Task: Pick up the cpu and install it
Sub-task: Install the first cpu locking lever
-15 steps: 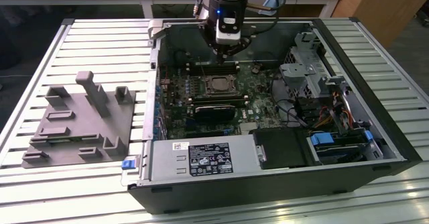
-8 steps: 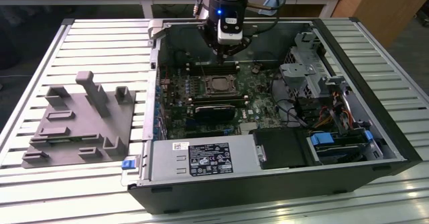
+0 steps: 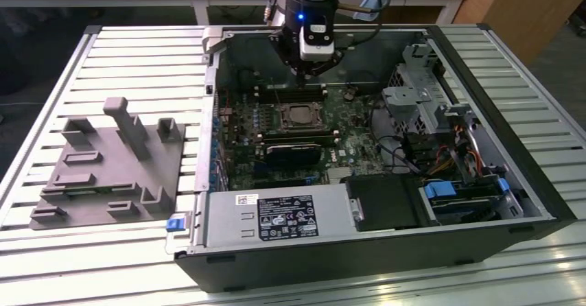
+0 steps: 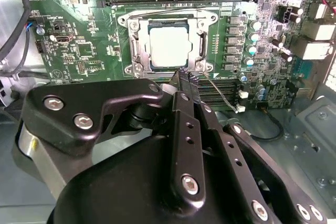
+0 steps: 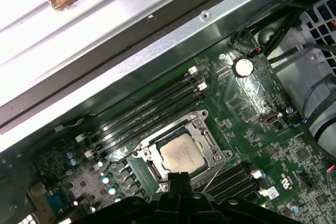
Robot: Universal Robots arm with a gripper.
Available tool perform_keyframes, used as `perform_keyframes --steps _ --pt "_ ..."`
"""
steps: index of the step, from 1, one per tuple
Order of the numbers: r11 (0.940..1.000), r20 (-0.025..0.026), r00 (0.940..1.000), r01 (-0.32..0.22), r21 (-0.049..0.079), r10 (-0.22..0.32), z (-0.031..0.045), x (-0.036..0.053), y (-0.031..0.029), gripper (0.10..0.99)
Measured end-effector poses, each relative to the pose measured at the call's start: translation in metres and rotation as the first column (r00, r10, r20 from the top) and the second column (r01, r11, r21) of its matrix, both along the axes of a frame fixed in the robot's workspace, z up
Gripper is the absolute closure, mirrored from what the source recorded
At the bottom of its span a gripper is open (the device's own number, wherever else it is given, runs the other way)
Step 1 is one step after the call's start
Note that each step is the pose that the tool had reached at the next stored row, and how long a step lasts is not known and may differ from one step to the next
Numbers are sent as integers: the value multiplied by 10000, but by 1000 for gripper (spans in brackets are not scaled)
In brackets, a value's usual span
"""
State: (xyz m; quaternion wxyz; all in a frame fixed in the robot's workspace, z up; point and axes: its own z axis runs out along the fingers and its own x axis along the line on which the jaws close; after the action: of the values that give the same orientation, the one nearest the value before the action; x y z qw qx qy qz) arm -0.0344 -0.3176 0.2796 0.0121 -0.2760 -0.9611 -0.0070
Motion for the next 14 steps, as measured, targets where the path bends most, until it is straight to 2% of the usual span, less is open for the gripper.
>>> perform_keyframes --steps 14 --pt "9973 0 9973 -733 0 733 0 0 0 980"
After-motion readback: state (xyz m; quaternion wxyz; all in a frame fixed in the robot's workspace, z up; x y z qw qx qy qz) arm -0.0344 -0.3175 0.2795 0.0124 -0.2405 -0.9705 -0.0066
